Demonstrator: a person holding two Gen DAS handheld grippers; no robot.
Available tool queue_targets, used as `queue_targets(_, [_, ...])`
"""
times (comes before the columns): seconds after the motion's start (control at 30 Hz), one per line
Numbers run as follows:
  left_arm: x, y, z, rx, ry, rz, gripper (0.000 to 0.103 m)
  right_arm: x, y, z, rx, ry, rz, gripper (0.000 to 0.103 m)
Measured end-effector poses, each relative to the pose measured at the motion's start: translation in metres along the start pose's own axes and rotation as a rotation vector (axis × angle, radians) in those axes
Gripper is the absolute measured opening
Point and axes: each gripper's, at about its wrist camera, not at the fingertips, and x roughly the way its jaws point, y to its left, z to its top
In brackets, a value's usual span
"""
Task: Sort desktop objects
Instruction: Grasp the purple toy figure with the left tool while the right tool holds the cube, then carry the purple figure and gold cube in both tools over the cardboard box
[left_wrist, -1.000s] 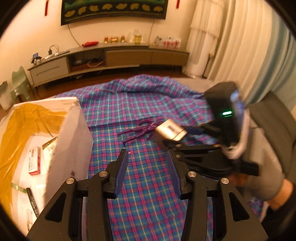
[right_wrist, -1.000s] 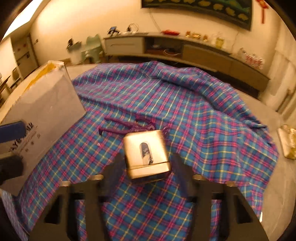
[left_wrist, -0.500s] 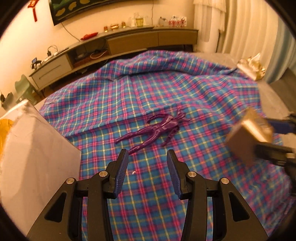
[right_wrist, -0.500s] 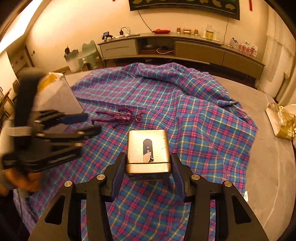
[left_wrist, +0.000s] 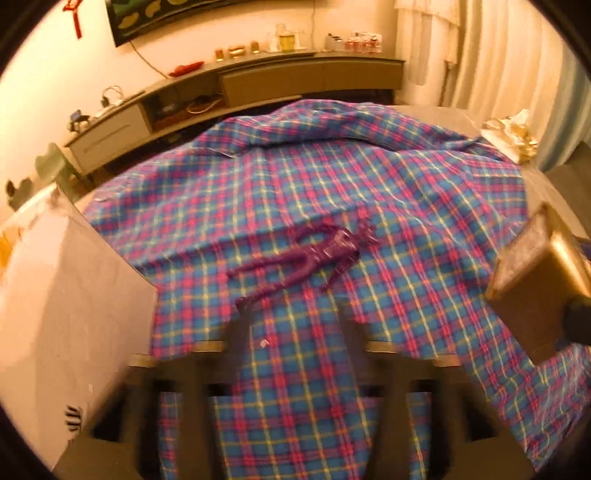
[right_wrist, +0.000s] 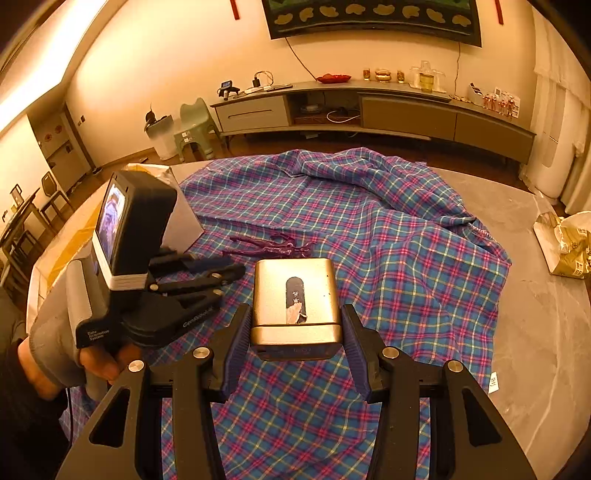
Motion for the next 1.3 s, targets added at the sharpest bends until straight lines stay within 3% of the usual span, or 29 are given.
queue_targets(0.17, [0.031, -0.001, 0.016, 0.029, 0.044, 0.016, 0.061, -0.003, -0.011, 0.002, 0.053, -0.010, 0.015, 0.049])
queue_targets(0.2, [0.032, -0.003, 0.016, 0.052, 0.019, 0.024, 0.062, -0.003, -0.012, 0.002, 0.055, -0.009, 0.015, 0.049])
queue_targets(0.27, [0.032, -0.004, 0.018, 0.049, 0.034, -0.009, 0.058, -0.003, -0.015, 0.001, 0.057, -0.007, 0.012, 0.049])
queue_targets(0.3, [0.029, -0.006, 0.018, 0.051, 0.048, -0.026, 0.049, -0.003, -0.016, 0.000, 0.060, -0.005, 0.012, 0.049])
queue_targets(0.33, [0.024, -0.010, 0.018, 0.058, 0.051, -0.057, 0.017, -0.003, -0.017, 0.000, 0.061, -0.005, 0.011, 0.049])
queue_targets(0.37, [0.021, -0.013, 0.017, 0.054, 0.062, -0.091, 0.013, -0.003, -0.019, 0.000, 0.062, -0.005, 0.010, 0.049])
queue_targets(0.57, [0.007, -0.036, 0.006, 0.120, 0.076, -0.114, 0.013, -0.007, -0.020, 0.000, 0.071, -0.015, 0.007, 0.049])
queue_targets(0.6, [0.006, -0.037, 0.006, 0.129, 0.069, -0.108, 0.021, -0.008, -0.019, 0.000, 0.071, -0.017, 0.009, 0.049])
queue_targets(0.63, [0.004, -0.038, 0.005, 0.139, 0.057, -0.106, 0.038, -0.009, -0.019, 0.000, 0.071, -0.017, 0.010, 0.049])
queue_targets(0.7, [0.008, -0.039, 0.004, 0.136, 0.054, -0.103, 0.050, -0.009, -0.020, -0.001, 0.072, -0.017, 0.010, 0.049])
queue_targets(0.73, [0.015, -0.039, 0.004, 0.131, 0.076, -0.105, 0.051, -0.009, -0.020, -0.001, 0.073, -0.017, 0.010, 0.049])
queue_targets(0.8, [0.023, -0.039, 0.005, 0.118, 0.055, -0.127, 0.043, -0.008, -0.021, -0.001, 0.075, -0.015, 0.008, 0.049])
queue_targets(0.83, [0.022, -0.037, 0.005, 0.095, 0.053, -0.151, 0.008, -0.007, -0.021, -0.001, 0.076, -0.014, 0.007, 0.049])
queue_targets(1.3, [-0.042, -0.025, -0.017, -0.042, 0.000, -0.194, 0.007, -0.007, -0.010, -0.005, 0.073, -0.005, 0.013, 0.049])
